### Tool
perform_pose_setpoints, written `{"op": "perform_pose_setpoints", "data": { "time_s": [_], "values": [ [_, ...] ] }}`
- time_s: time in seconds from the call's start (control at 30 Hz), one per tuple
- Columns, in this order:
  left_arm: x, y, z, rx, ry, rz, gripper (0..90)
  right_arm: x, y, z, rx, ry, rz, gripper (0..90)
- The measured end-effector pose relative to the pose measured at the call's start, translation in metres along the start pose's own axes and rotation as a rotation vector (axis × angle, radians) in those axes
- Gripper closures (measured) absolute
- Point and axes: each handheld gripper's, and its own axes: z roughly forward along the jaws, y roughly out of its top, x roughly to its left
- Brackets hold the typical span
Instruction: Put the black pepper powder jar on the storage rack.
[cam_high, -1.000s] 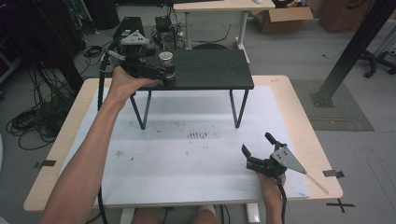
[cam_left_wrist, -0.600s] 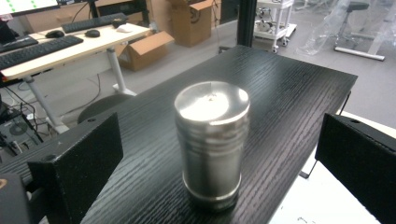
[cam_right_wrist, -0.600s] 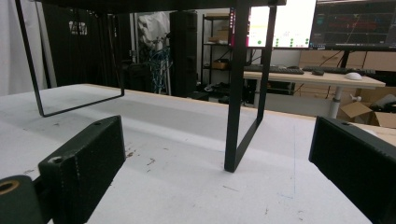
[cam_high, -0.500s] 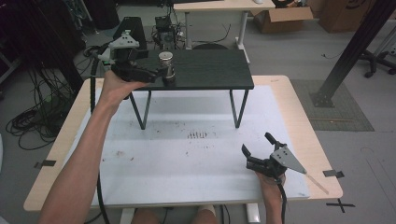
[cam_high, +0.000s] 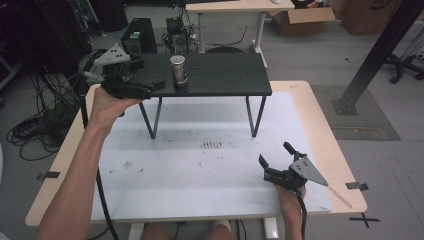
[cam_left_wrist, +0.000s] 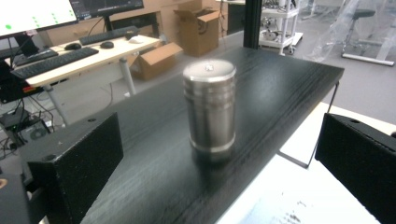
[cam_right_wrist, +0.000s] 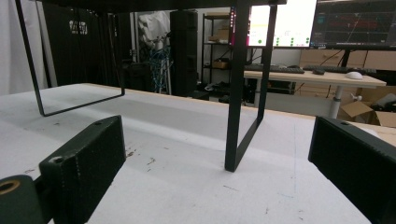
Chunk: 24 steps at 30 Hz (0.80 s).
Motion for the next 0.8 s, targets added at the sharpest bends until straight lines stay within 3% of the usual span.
{"op": "perform_pose_setpoints", "data": {
  "time_s": [0.3, 0.5, 0.73, 0.8],
  "values": [
    [-0.002, -0.031, -0.028, -0.019, 0.027, -0.03, 1.0, 0.0, 0.0, 0.0, -0.001, 0.0, -0.001, 4.0],
    [-0.004, -0.049, -0.044, -0.031, 0.05, -0.024, 1.1, 0.0, 0.0, 0.0, -0.001, 0.0, -0.002, 4.0],
    [-0.006, -0.071, -0.063, -0.031, 0.068, -0.047, 1.1, 0.0, 0.0, 0.0, -0.003, -0.001, -0.001, 3.9],
    [-0.006, -0.085, -0.072, -0.043, 0.07, -0.074, 1.1, 0.0, 0.0, 0.0, -0.002, 0.0, -0.002, 3.9]
  ]
}}
